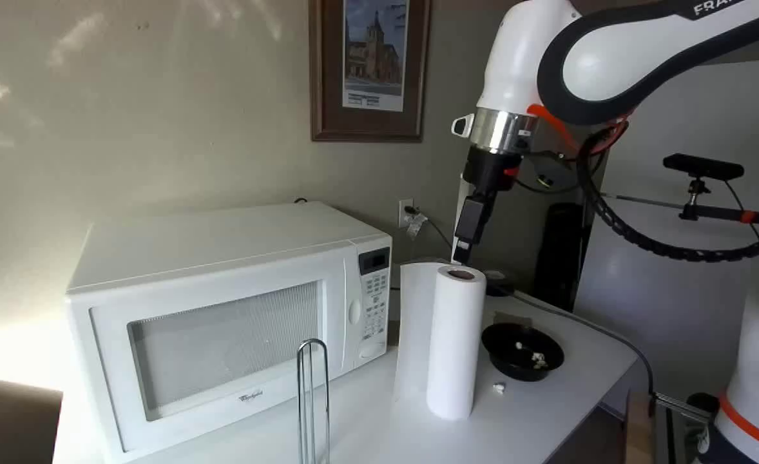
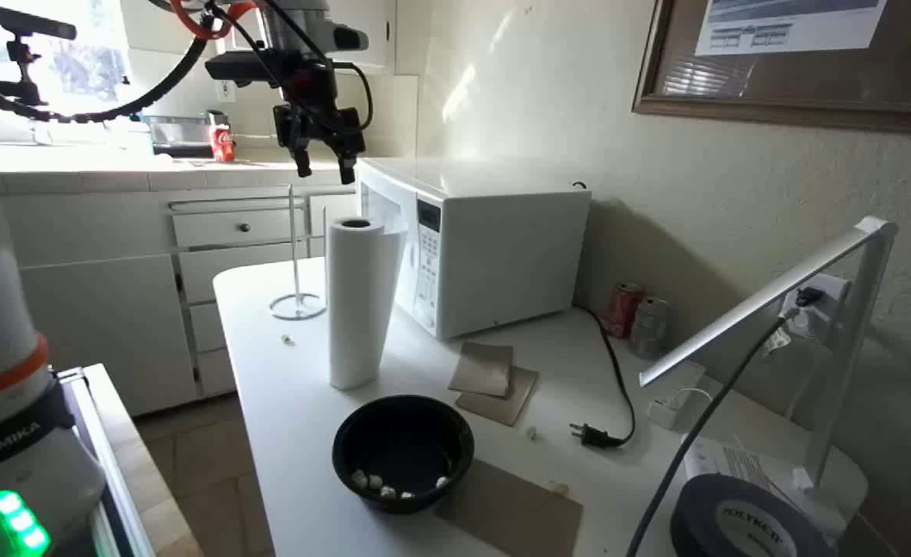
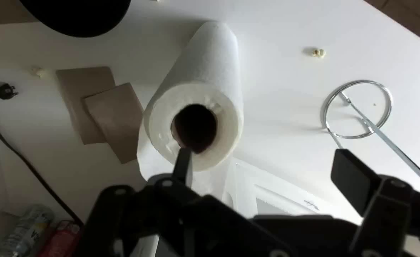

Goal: Put the paper towel roll on top of the microwave.

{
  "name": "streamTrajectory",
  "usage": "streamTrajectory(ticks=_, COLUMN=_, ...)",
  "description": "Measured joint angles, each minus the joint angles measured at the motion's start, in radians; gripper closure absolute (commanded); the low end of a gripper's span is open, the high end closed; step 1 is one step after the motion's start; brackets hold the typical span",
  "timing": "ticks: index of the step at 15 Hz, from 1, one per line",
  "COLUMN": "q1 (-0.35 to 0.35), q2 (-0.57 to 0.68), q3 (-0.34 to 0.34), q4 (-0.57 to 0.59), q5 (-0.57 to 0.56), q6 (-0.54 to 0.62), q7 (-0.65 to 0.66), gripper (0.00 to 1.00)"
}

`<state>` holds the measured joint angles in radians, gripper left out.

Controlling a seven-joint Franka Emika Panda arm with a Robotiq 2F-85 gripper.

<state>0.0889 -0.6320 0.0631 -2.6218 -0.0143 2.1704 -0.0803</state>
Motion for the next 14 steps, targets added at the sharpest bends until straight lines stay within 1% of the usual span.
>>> streamTrajectory(ticks=9, q1=-0.001, q2=0.004, q3=-0.001, q4=0.001, q5=0.000, q6=0.000, q7=0.000, gripper=0.00)
streamTrajectory(ticks=14, q1=-0.001, q2=0.070, q3=-0.021, q4=0.021, q5=0.000, q6=0.006, q7=-0.001, gripper=0.00)
